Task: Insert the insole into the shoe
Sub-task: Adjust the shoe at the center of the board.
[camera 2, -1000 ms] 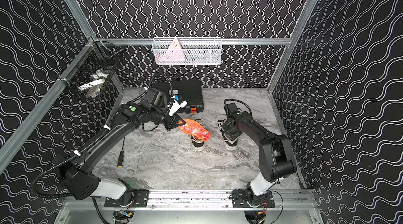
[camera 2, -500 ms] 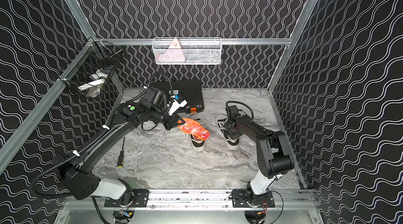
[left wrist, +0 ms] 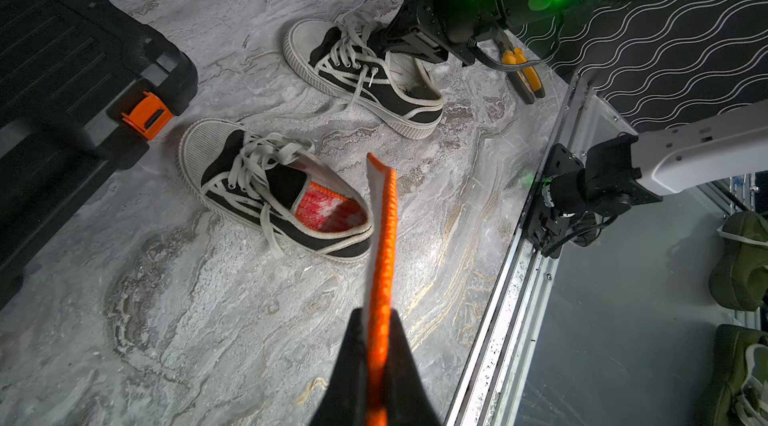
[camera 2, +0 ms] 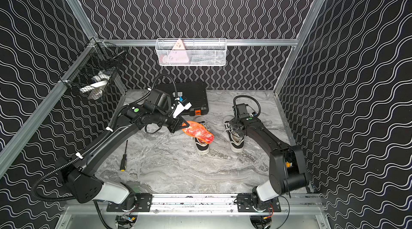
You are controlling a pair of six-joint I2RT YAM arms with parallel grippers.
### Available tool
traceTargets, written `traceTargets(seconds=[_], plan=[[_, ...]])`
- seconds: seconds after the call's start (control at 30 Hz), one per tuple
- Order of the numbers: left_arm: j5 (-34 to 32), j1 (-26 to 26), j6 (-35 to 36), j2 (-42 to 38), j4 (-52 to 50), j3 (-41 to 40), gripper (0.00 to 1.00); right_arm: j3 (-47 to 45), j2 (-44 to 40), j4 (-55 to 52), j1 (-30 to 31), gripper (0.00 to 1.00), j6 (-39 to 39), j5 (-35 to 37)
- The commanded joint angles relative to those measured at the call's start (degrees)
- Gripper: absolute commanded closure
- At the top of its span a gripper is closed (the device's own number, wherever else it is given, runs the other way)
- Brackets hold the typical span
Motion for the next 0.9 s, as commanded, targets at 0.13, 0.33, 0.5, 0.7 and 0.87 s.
traceTargets(seconds=[0.13,0.33,0.5,0.7,0.87], plan=[[0.35,-0.29,-1.51,-0.92,1.53,-0.61,1.0,8.09,1.77,-6.27,5.56,0.92,-3.67,0.72],[0.44,-0.6,-2.83,-1.78,2.72,-2.5,1.0,9.84,3.49,-7.92,9.11,0.91,0.35,-1.16],[1.54,-1.16,-4.74,-3.23,4.09,-4.77,1.0,14.49,11.38,-5.62,9.11,0.89,-1.17,-3.53],[1.53,-1.5,-7.08,-5.57,5.75,-8.02,1.0,21.17,18.16,-3.89,10.99,0.86,-4.3,-6.29],[0.67,-1.53,-9.33,-7.48,8.07,-10.78,1.0,23.2,19.81,-4.33,11.57,0.74,-5.94,-8.43]])
